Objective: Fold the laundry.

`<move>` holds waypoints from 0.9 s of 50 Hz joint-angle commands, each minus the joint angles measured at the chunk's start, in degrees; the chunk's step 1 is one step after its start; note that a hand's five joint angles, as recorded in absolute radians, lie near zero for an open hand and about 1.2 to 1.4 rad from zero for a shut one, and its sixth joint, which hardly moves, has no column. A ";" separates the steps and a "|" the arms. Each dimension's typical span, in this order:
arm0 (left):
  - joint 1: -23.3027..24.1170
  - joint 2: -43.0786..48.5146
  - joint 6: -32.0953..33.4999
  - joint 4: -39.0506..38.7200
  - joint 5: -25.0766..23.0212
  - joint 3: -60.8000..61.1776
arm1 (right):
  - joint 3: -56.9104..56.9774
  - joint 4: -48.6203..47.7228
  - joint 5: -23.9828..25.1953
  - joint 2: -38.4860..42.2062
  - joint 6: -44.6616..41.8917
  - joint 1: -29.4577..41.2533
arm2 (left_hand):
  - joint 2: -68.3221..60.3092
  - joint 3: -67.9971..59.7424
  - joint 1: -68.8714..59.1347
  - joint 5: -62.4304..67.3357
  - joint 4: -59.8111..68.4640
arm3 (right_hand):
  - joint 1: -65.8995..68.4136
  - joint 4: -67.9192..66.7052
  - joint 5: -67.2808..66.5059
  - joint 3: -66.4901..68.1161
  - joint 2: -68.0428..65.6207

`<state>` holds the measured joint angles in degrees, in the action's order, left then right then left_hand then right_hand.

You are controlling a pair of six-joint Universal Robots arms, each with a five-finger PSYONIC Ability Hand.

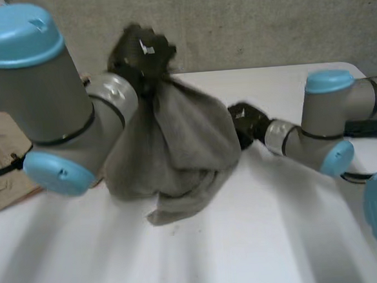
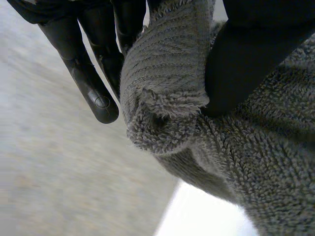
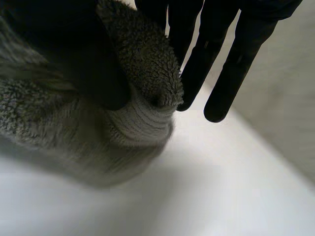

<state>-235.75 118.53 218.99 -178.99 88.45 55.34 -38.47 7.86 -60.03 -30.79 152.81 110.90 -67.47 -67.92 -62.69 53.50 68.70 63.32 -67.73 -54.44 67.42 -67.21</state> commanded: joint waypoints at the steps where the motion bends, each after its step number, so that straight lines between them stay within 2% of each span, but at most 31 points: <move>1: -6.56 3.28 -0.32 -21.19 -0.64 -11.56 | 12.89 -11.53 -21.60 -6.89 14.08 -0.42 | -12.53 -12.08 -17.31 16.50 11.30 | 16.68 -12.27 -15.56 12.58 -12.79; 2: -7.61 3.55 -1.10 -26.53 -1.17 -12.96 | 12.37 -13.73 -22.66 -8.83 15.49 -0.50 | -12.53 -12.08 -17.31 16.50 11.30 | 16.68 -12.27 -15.56 12.58 -12.79; 6: -8.85 3.64 -6.09 -36.14 -2.14 -14.03 | 5.09 -22.96 -24.87 -18.14 17.17 -1.47 | -12.53 -12.08 -17.31 16.50 11.30 | 16.68 -12.27 -15.56 12.58 -12.79; 8: -9.11 3.64 -8.39 -36.87 -2.23 -13.59 | -0.43 -26.91 -24.52 -23.22 17.00 -2.43 | -12.53 -12.08 -17.31 16.50 11.30 | 16.68 -12.27 -15.56 12.58 -12.79; 12: -9.90 3.64 -12.17 -33.37 -2.23 -9.21 | -8.01 -29.04 -22.50 -27.83 16.91 -3.32 | -12.53 -12.08 -17.31 16.50 11.30 | 16.68 -12.27 -15.56 12.58 -12.79; 19: -10.25 3.99 -12.53 -30.54 -2.32 2.57 | -18.37 -24.49 -16.80 -27.66 15.95 -3.23 | -12.53 -12.08 -17.31 16.50 11.30 | 16.68 -12.27 -15.56 12.58 -12.79; 22: -10.25 4.07 -12.71 -30.28 -2.23 9.69 | -21.64 -22.81 -16.17 -26.78 13.58 -3.23 | -12.53 -12.08 -17.31 16.50 11.30 | 16.68 -12.27 -15.56 12.58 -12.79; 27: -10.17 4.25 -12.89 -28.43 -2.14 21.29 | -32.27 -19.99 -16.08 -24.23 2.16 -3.40 | -12.53 -12.08 -17.31 16.50 11.30 | 16.68 -12.27 -15.56 12.58 -12.79; 31: -9.90 3.11 -12.97 -23.97 -2.05 30.86 | -40.36 -18.85 -15.99 -24.31 -6.72 -3.32 | -12.53 -12.08 -17.31 16.50 11.30 | 16.68 -12.27 -15.56 12.58 -12.79; 33: -9.64 2.50 -12.97 -21.67 -2.05 32.90 | -42.73 -18.76 -16.26 -24.40 -8.66 -3.32 | -3.52 -3.07 -8.30 7.49 2.29 | 16.68 -12.27 -15.56 12.58 -12.79; 34: -9.38 1.45 -12.97 -19.05 -2.05 34.30 | -44.74 -18.76 -16.26 -24.49 -10.23 -3.23 | 10.85 11.30 6.07 -6.88 -12.09 | 6.08 -1.67 -4.96 1.98 -2.19; 35: -9.20 0.74 -13.06 -17.72 -2.05 34.66 | -46.16 -18.76 -16.43 -24.58 -11.03 -3.14 | 16.99 17.44 12.21 -13.02 -18.22 | -14.17 18.58 15.29 -18.27 18.07; 36: -9.02 -0.13 -12.97 -15.62 -1.97 34.84 | -46.69 -18.76 -16.61 -24.58 -11.13 -3.14 | 23.22 23.66 18.43 -19.24 -24.45 | -22.37 26.78 23.49 -26.47 26.26; 38: -8.85 -1.19 -12.89 -12.97 -1.79 34.58 | -47.31 -18.59 -17.13 -25.27 -10.95 -3.23 | 27.97 28.42 23.18 -24.00 -29.20 | -37.00 41.41 38.12 -41.10 40.90; 39: -8.85 -2.33 -12.89 -10.52 -1.61 33.97 | -47.31 -18.41 -17.14 -25.72 -10.86 -3.32 | 31.65 32.10 26.87 -27.68 -32.88 | -38.75 43.16 39.87 -42.85 42.64; 45: -8.93 -5.32 -12.89 -4.62 -1.44 30.36 | -46.00 -15.08 -17.14 -33.00 -7.01 -4.10 | 35.54 35.99 30.76 -31.57 -36.78 | -45.99 50.40 47.11 -50.09 49.89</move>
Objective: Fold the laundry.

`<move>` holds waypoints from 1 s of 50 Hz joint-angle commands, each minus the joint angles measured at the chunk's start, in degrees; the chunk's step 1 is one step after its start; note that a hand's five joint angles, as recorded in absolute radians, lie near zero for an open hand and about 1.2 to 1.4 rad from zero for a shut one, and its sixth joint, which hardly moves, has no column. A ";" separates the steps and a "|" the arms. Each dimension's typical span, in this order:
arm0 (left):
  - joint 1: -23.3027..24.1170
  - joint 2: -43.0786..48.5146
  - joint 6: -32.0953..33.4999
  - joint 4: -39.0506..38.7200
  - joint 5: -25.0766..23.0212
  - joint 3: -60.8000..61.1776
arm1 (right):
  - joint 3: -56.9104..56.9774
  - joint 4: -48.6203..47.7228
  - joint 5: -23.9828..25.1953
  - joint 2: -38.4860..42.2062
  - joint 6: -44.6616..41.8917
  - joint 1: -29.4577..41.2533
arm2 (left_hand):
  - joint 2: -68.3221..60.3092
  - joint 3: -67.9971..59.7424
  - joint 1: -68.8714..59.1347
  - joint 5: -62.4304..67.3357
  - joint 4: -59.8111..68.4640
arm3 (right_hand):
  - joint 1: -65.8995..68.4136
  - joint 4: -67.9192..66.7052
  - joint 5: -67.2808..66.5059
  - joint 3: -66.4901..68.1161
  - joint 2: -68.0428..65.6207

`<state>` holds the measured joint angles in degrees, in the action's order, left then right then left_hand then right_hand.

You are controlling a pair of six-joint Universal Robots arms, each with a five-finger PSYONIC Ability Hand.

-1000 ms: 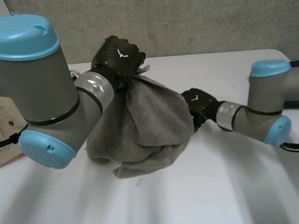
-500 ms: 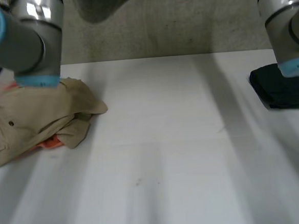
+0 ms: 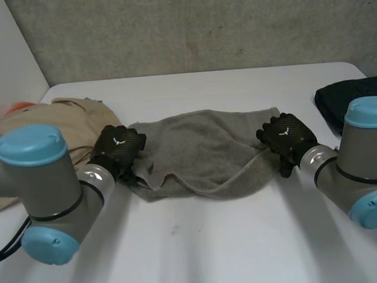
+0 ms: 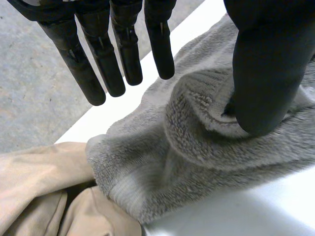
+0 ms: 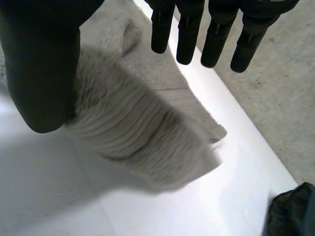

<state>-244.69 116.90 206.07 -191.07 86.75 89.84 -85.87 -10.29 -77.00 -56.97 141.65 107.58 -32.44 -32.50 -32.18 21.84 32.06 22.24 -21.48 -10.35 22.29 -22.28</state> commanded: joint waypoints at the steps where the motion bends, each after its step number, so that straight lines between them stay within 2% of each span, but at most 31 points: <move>1: 0.00 -4.31 0.03 8.43 0.17 -5.02 | 1.84 3.69 -0.16 -7.36 4.77 -0.96 | 2.53 2.58 2.27 -1.92 -2.14 | -5.09 4.33 3.20 -5.14 5.13; 3: 0.09 -4.66 0.12 9.31 0.09 -5.64 | 3.42 6.15 -0.16 -8.33 6.17 -1.40 | 3.89 3.94 3.63 -3.28 -3.50 | -5.09 4.33 3.20 -5.14 5.13; 7: 0.18 -4.84 0.73 10.72 -0.27 -7.39 | 11.76 19.76 0.01 -8.69 6.71 -1.58 | 6.59 6.64 6.33 -5.98 -6.20 | -4.42 3.66 2.53 -4.47 4.46; 11: 0.27 -3.97 2.04 13.00 -0.71 -8.63 | 21.25 31.36 1.07 -5.01 6.88 -2.11 | 6.08 6.14 5.82 -5.48 -5.70 | -2.91 2.15 1.01 -2.96 2.94; 14: 0.53 -3.35 4.33 14.32 -0.71 -9.07 | 27.57 36.46 0.98 -0.27 6.62 -2.02 | 6.25 6.30 5.99 -5.64 -5.86 | -0.23 -0.53 -1.66 -0.28 0.27; 22: 0.62 1.13 16.81 16.96 -0.79 -10.39 | 34.98 42.28 0.54 9.05 1.89 -2.28 | 7.93 7.98 7.66 -7.32 -7.54 | 2.98 -3.74 -4.88 2.93 -2.95; 25: 0.27 1.83 20.06 17.14 -0.88 -10.04 | 35.86 42.46 -0.25 12.04 -1.63 -2.11 | 12.12 12.18 11.86 -11.52 -11.74 | 2.98 -3.74 -4.88 2.93 -2.95; 30: -0.08 5.61 21.74 17.05 -1.32 -10.65 | 36.13 41.85 -0.51 15.04 -4.28 -2.28 | 13.48 13.54 13.22 -12.88 -13.10 | 5.16 -5.92 -7.05 5.11 -5.12; 33: -0.17 6.67 21.83 17.05 -2.55 -10.74 | 36.13 39.75 -1.22 16.62 -4.10 -2.20 | 9.97 10.02 9.70 -9.36 -9.58 | 14.20 -14.96 -16.09 14.15 -14.17; 36: -0.44 7.37 21.91 16.87 -4.66 -10.74 | 35.34 37.28 -1.40 17.06 -4.02 -2.11 | -7.30 -7.25 -7.56 7.90 7.69 | 31.16 -31.92 -33.06 31.11 -31.13; 37: -0.44 7.37 21.91 16.87 -5.10 -10.74 | 35.16 35.10 -1.40 16.72 -3.67 -2.11 | -19.53 -19.48 -19.79 20.14 19.92 | 57.50 -58.26 -59.39 57.44 -57.46; 38: -0.52 7.29 21.48 16.09 -5.45 -10.91 | 34.90 33.51 -1.40 16.37 -3.23 -2.19 | -44.97 -44.91 -45.23 45.57 45.35 | 57.76 -58.52 -59.65 57.71 -57.72; 39: -0.52 6.94 21.04 15.56 -5.37 -11.18 | 34.63 32.01 -1.48 16.10 -2.62 -2.37 | -47.53 -47.48 -47.79 48.13 47.92 | 57.76 -58.52 -59.65 57.71 -57.72; 43: -0.26 3.87 18.67 12.05 -4.66 -12.32 | 30.16 23.75 -2.27 11.80 2.48 -3.86 | -47.56 -47.50 -47.82 48.16 47.94 | 57.76 -58.52 -59.65 57.71 -57.72; 45: -0.35 0.62 15.95 11.17 -4.40 -12.23 | 26.22 20.77 -2.19 6.21 3.71 -5.96 | -47.56 -47.50 -47.82 48.16 47.94 | 57.76 -58.52 -59.65 57.71 -57.72; 50: -1.31 -8.51 3.32 11.16 -2.03 -12.58 | 20.31 20.22 -2.10 -6.03 4.24 -8.70 | -47.56 -47.50 -47.82 48.16 47.94 | 57.76 -58.52 -59.65 57.71 -57.72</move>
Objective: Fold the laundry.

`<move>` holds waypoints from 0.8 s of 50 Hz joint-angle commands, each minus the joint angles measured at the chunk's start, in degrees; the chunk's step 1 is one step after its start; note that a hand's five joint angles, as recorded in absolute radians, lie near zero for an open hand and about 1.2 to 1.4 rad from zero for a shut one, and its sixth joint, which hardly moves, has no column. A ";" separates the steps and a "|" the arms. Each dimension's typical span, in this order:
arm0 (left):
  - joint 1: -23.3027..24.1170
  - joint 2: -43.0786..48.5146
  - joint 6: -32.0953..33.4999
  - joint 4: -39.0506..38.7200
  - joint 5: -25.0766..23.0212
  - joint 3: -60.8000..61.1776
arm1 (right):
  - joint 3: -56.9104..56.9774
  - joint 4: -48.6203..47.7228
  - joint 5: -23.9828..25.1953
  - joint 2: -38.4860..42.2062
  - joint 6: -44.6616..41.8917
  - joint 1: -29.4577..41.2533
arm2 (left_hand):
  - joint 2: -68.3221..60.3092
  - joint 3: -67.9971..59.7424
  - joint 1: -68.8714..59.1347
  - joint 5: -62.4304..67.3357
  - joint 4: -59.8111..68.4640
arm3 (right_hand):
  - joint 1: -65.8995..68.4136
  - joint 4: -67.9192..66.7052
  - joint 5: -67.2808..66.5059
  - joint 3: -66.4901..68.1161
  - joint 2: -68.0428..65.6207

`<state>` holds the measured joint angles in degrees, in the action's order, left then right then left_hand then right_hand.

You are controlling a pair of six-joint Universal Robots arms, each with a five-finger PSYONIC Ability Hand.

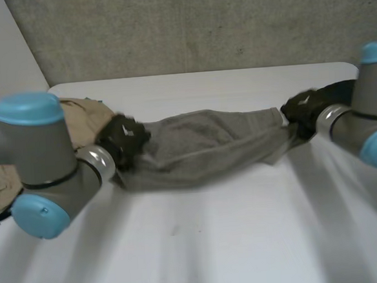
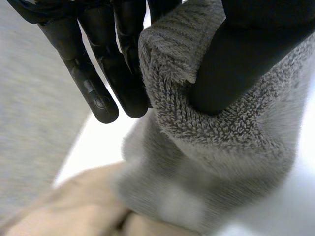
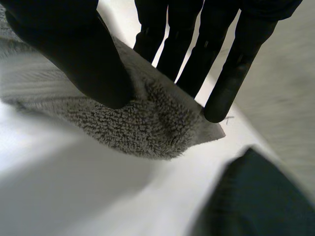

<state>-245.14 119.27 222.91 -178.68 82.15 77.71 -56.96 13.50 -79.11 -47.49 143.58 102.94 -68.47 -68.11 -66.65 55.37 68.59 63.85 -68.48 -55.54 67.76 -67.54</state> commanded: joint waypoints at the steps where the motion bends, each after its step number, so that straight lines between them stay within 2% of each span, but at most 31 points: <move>1: -1.22 -12.03 -14.95 -1.23 2.92 -0.45 | -9.39 -3.65 0.09 -16.92 2.41 -4.32 | -11.53 -11.89 -13.35 14.63 11.41 | 16.15 -11.52 -14.46 12.24 -12.46; 4: -3.14 -17.20 -19.25 -0.01 4.42 -0.01 | -11.68 -3.04 0.18 -21.32 1.36 -5.90 | -11.53 -11.89 -13.35 14.63 11.41 | 16.15 -11.52 -14.46 12.24 -12.46; 8: -6.14 -21.88 -21.02 5.08 5.04 0.08 | -12.56 1.87 0.53 -29.83 -1.80 -7.49 | -11.53 -11.89 -13.35 14.63 11.41 | 16.15 -11.52 -14.46 12.24 -12.46; 12: -6.84 -24.08 -22.69 9.66 4.95 -0.19 | -12.12 7.68 1.14 -36.61 -5.32 -8.19 | -11.53 -11.89 -13.35 14.63 11.41 | 16.15 -11.52 -14.46 12.24 -12.46; 19: -7.28 -23.03 -27.53 10.54 4.51 1.48 | -12.56 12.25 2.20 -37.50 -7.17 -8.54 | -11.53 -11.89 -13.35 14.63 11.41 | 16.15 -11.52 -14.46 12.24 -12.46; 23: -7.20 -16.71 -27.36 9.05 4.86 3.07 | -13.27 12.70 2.47 -30.59 -7.61 -8.63 | -11.53 -11.89 -13.35 14.63 11.41 | 16.15 -11.52 -14.46 12.24 -12.46; 26: -6.85 -9.51 -27.27 6.33 5.21 0.61 | -11.08 12.52 1.33 -24.43 -8.31 -8.28 | -11.53 -11.89 -13.35 14.63 11.41 | 16.15 -11.52 -14.46 12.24 -12.46; 31: -6.76 0.25 -27.27 -0.78 5.30 -11.50 | -2.30 9.45 -1.84 -17.38 -7.44 -7.49 | -11.53 -11.89 -13.35 14.63 11.41 | 16.15 -11.52 -14.46 12.24 -12.46; 35: -6.67 3.78 -27.27 -12.98 5.21 -21.61 | 7.55 -2.22 -6.40 -12.54 -3.93 -5.91 | -11.53 -11.89 -13.35 14.63 11.41 | 16.15 -11.52 -14.46 12.24 -12.46; 36: -6.67 4.04 -27.35 -16.14 5.13 -23.11 | 10.18 -8.77 -7.80 -12.28 -1.75 -4.86 | -11.53 -11.89 -13.35 14.63 11.41 | 16.15 -11.52 -14.46 12.24 -12.46; 37: -6.58 4.13 -27.96 -23.05 5.04 -25.13 | 10.99 -12.40 -8.25 -12.27 -0.51 -4.42 | -11.53 -11.89 -13.35 14.63 11.41 | 16.15 -11.52 -14.46 12.24 -12.46; 40: -6.41 4.13 -27.97 -33.11 5.04 -26.55 | 10.91 -28.10 -8.87 -12.80 3.19 -3.63 | -11.53 -11.89 -13.35 14.63 11.41 | 16.15 -11.52 -14.46 12.24 -12.46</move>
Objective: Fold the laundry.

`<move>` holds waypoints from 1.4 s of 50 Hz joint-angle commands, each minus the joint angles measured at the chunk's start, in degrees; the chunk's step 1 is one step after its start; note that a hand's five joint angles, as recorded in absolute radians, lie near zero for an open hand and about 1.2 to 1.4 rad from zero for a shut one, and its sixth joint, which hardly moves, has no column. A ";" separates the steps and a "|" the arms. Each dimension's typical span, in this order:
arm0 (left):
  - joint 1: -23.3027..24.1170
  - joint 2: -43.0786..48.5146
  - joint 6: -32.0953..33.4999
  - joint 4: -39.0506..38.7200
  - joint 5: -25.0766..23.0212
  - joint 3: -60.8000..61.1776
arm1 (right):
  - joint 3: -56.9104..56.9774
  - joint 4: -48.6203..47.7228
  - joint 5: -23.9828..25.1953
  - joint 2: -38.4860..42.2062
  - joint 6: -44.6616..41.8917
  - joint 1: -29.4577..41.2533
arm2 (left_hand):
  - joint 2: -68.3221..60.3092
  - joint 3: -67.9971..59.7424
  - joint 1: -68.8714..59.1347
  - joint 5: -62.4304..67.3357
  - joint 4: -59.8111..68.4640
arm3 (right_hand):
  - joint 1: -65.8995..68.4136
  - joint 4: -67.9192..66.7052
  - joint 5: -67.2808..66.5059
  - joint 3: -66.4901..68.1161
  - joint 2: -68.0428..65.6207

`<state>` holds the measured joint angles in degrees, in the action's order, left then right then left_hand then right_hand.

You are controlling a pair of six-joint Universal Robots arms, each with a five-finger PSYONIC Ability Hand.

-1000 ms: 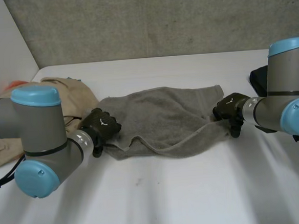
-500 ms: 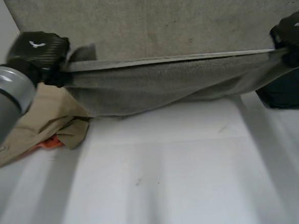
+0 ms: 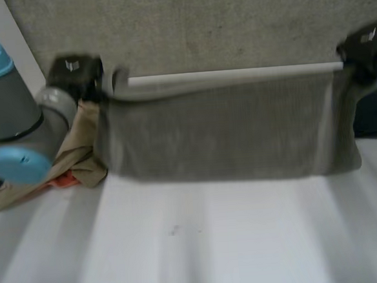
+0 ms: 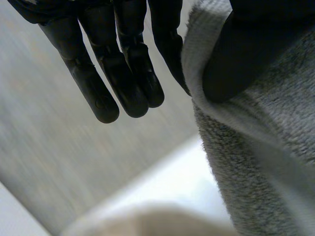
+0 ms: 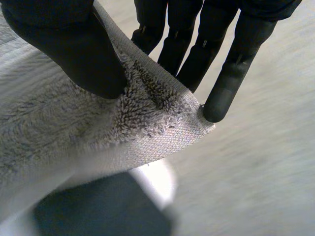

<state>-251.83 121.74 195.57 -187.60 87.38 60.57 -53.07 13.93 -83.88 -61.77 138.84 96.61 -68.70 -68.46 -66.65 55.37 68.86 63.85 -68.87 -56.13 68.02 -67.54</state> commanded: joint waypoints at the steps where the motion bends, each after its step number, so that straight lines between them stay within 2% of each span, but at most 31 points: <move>1: 0.29 1.83 -0.71 -29.52 0.15 -10.11 | 6.93 -31.83 -3.92 1.21 8.55 2.79 | -11.30 -11.54 -13.35 14.63 11.14 | 16.15 -11.13 -13.87 11.98 -12.46; 3: 0.55 1.92 -0.80 -33.25 0.25 -10.64 | 5.62 -39.29 -3.92 0.42 9.43 3.06 | -11.30 -11.54 -13.35 14.63 11.14 | 16.15 -11.13 -13.87 11.98 -12.46; 6: 1.08 1.92 -0.98 -33.97 0.51 -11.00 | 4.64 -41.79 -3.57 0.15 9.43 3.06 | -11.30 -11.54 -13.35 14.63 11.14 | 16.15 -11.13 -13.87 11.98 -12.46; 8: 1.25 2.01 -1.07 -33.27 0.94 -10.82 | 3.68 -42.14 -2.52 0.24 9.52 3.15 | -11.30 -11.54 -13.35 14.63 11.14 | 16.15 -11.13 -13.87 11.98 -12.46; 14: 1.26 2.45 -0.98 -26.60 6.39 -6.17 | -1.68 -41.70 -0.93 0.86 9.70 3.15 | -11.30 -11.54 -13.35 14.63 11.14 | 16.15 -11.13 -13.87 11.98 -12.46; 20: 1.17 3.06 -0.89 -20.62 6.75 4.02 | -11.08 -36.35 0.39 2.70 9.43 3.15 | -11.30 -11.54 -13.35 14.63 11.14 | 16.15 -11.13 -13.87 11.98 -12.46; 24: 1.34 3.15 -0.63 -16.32 6.75 11.67 | -17.75 -29.51 1.88 5.77 9.34 3.06 | -11.30 -11.54 -13.35 14.63 11.14 | 16.15 -11.13 -13.87 11.98 -12.46; 31: 2.40 1.31 -0.45 -5.77 6.75 23.97 | -26.99 -23.42 2.41 7.10 8.29 2.44 | -11.30 -11.54 -13.35 14.63 11.14 | 16.15 -11.13 -13.87 11.98 -12.46; 32: 2.31 -1.13 -0.19 -2.63 6.75 26.59 | -28.04 -23.33 2.67 7.01 8.20 2.44 | 0.83 0.59 -1.21 2.49 -0.99 | 16.15 -11.13 -13.87 11.98 -12.46; 34: 2.14 -2.64 -0.01 -0.67 6.57 28.02 | -30.85 -23.42 3.81 6.75 8.11 2.36 | 8.65 8.40 6.60 -5.32 -8.81 | 16.15 -11.13 -13.87 11.98 -12.46; 35: 2.31 -4.30 0.60 1.34 6.40 29.51 | -31.65 -23.42 4.42 6.40 8.11 2.36 | 18.02 17.78 15.97 -14.69 -18.18 | 16.15 -11.13 -13.87 11.98 -12.46; 38: 2.57 -7.21 2.53 3.99 6.22 30.57 | -34.38 -23.51 7.24 3.50 8.11 2.36 | 32.69 32.44 30.64 -29.36 -32.85 | 16.15 -11.13 -13.87 11.98 -12.46; 41: 2.57 -9.93 4.99 3.04 6.13 30.14 | -36.49 -23.60 9.00 0.77 8.11 2.44 | 42.97 42.73 40.92 -39.64 -43.13 | 16.15 -11.13 -13.87 11.98 -12.46; 44: 2.31 -11.26 7.36 1.28 6.05 29.35 | -37.89 -23.77 9.61 -0.11 8.20 2.44 | 44.69 44.45 42.64 -41.36 -44.85 | 16.15 -11.13 -13.87 11.98 -12.46; 48: 2.13 -11.26 13.07 -1.19 3.60 27.41 | -39.04 -23.77 9.62 -0.28 8.20 2.53 | 45.03 44.78 42.98 -41.70 -45.19 | 16.15 -11.13 -13.87 11.98 -12.46; 52: 2.05 -9.34 20.98 -1.37 -3.87 25.83 | -39.57 -23.77 9.70 -0.28 8.20 2.79 | 44.86 44.62 42.81 -41.53 -45.02 | 16.15 -11.13 -13.87 11.98 -12.46; 53: 1.96 -7.50 24.82 -1.02 -7.45 25.05 | -39.57 -23.77 9.70 -0.28 8.20 2.80 | 44.19 43.95 42.15 -40.87 -44.35 | 16.15 -11.13 -13.87 11.98 -12.46; 56: 1.96 -5.12 30.12 0.12 -10.91 24.07 | -39.57 -23.77 9.62 -0.28 8.20 2.62 | 43.68 43.44 41.64 -40.36 -43.84 | 16.15 -11.13 -13.87 11.98 -12.46; 58: 2.05 -2.83 35.91 2.49 -13.81 23.11 | -39.57 -23.77 9.62 -0.28 8.20 2.62 | 43.68 43.44 41.64 -40.36 -43.84 | 16.15 -11.13 -13.87 11.98 -12.46; 64: 1.96 4.71 43.22 8.81 -15.31 16.09 | -39.83 -23.77 9.62 -0.28 8.11 2.44 | 43.18 42.94 41.14 -39.86 -43.34 | 16.15 -11.13 -13.87 11.98 -12.46; 70: 1.87 11.49 43.14 15.06 -15.57 7.47 | -40.18 -23.77 9.62 -0.28 8.11 2.44 | 39.64 39.40 37.60 -36.32 -39.80 | 16.15 -11.13 -13.87 11.98 -12.46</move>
<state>-249.88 127.24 238.78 -178.30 71.51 75.63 -92.96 -9.84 -74.28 -62.05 147.02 99.06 -23.97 -23.10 -24.02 12.70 22.43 63.85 -68.89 -57.23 68.02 -67.54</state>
